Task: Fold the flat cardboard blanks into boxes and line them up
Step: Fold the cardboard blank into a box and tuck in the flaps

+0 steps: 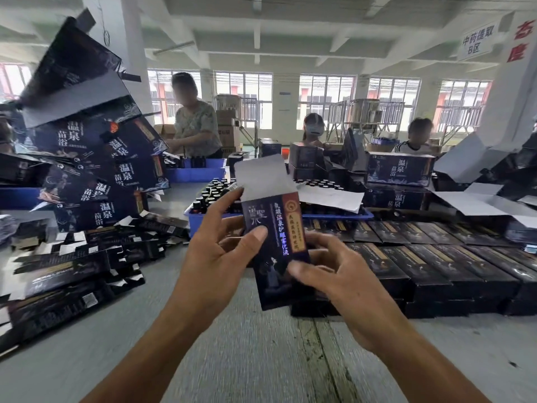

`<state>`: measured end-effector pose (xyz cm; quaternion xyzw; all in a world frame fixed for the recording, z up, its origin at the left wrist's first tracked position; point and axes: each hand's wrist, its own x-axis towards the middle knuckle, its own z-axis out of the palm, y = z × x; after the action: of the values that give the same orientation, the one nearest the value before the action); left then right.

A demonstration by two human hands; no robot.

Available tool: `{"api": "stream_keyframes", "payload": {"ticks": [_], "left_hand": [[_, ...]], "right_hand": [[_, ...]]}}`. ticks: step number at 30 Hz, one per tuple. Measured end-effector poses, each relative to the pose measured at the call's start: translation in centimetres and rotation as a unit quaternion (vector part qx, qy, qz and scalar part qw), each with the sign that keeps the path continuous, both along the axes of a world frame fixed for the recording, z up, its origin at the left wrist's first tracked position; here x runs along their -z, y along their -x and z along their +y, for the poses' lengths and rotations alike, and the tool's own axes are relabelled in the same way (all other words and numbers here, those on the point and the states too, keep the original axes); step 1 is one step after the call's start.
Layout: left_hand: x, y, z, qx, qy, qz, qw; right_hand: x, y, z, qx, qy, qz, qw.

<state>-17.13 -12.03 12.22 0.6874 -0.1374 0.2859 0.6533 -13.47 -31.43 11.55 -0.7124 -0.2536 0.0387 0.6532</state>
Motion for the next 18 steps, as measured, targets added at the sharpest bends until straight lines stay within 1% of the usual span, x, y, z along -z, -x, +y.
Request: {"api": "stream_keyframes", "payload": {"ticks": [4,6,9,14,18], "left_hand": [[0.0,0.3,-0.2,0.042,-0.056,0.007,0.998],[0.1,0.5,-0.4,0.061,-0.088,0.018,0.994],[0.1,0.6,-0.5,0.083,-0.104,0.028,0.991],[0.0,0.6,-0.5,0.086,-0.114,0.035,0.989],[0.0,0.6,-0.6,0.074,-0.124,0.033,0.989]], "right_hand": [[-1.2,0.4,-0.6,0.05,-0.066,-0.113,0.99],[-1.6,0.6,-1.0,0.049,-0.064,-0.15,0.985],[-1.6,0.6,-1.3,0.047,-0.045,-0.161,0.985],[-1.7,0.4,-1.4,0.041,-0.053,-0.145,0.987],[-1.7,0.6,-1.4,0.05,-0.072,-0.154,0.984]]}}
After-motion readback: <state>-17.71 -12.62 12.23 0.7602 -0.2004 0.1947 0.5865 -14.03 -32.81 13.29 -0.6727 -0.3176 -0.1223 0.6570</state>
